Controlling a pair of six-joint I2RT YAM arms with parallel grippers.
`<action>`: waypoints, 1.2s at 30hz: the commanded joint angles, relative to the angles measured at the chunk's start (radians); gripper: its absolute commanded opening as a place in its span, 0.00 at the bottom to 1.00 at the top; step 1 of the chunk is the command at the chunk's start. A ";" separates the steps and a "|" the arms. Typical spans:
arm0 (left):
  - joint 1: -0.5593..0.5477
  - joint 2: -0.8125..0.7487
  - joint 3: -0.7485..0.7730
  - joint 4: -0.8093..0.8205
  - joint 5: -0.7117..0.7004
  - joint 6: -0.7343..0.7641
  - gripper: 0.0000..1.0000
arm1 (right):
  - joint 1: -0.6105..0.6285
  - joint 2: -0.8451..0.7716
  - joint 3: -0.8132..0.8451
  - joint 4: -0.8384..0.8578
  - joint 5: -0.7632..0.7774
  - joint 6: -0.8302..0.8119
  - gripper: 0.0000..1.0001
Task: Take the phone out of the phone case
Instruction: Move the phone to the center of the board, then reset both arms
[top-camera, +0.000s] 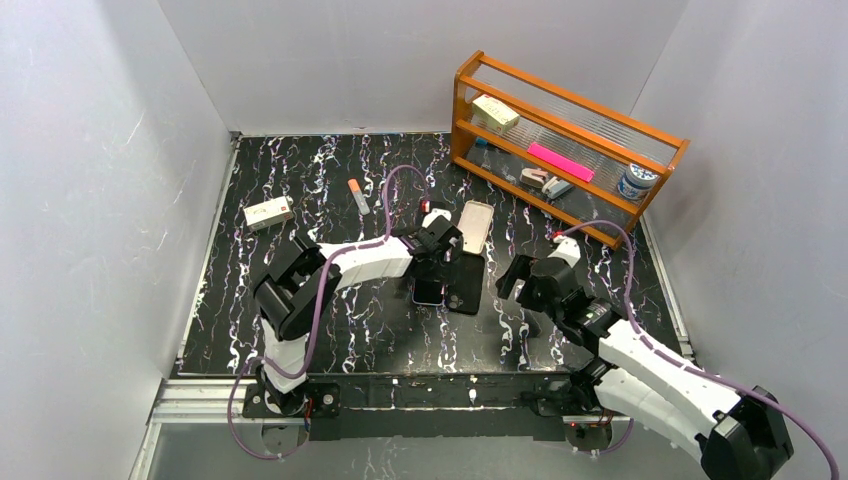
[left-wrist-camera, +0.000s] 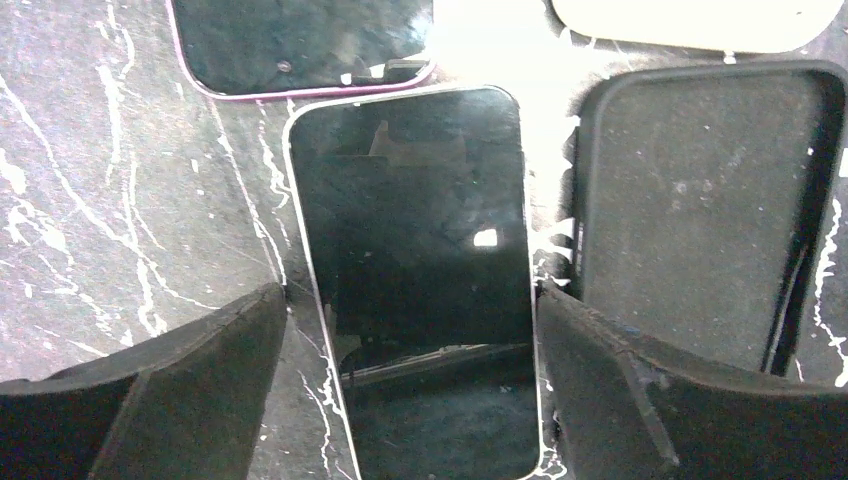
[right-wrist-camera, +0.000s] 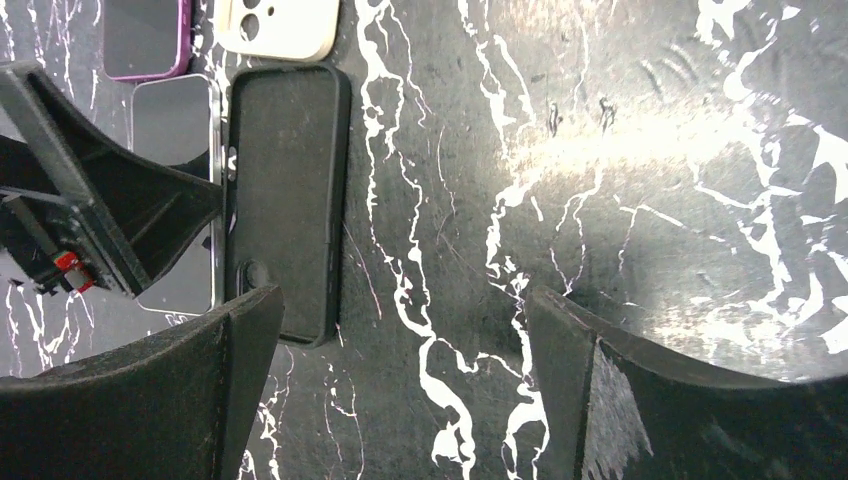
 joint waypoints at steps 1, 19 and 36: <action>0.034 -0.044 0.002 -0.044 -0.003 0.014 0.97 | 0.003 -0.050 0.085 -0.033 0.084 -0.078 0.99; 0.313 -0.603 -0.181 -0.089 0.117 0.047 0.98 | 0.003 -0.360 0.322 -0.257 0.340 -0.335 0.99; 0.351 -1.456 -0.477 0.102 -0.298 0.314 0.98 | 0.005 -0.624 0.315 -0.232 0.459 -0.517 0.99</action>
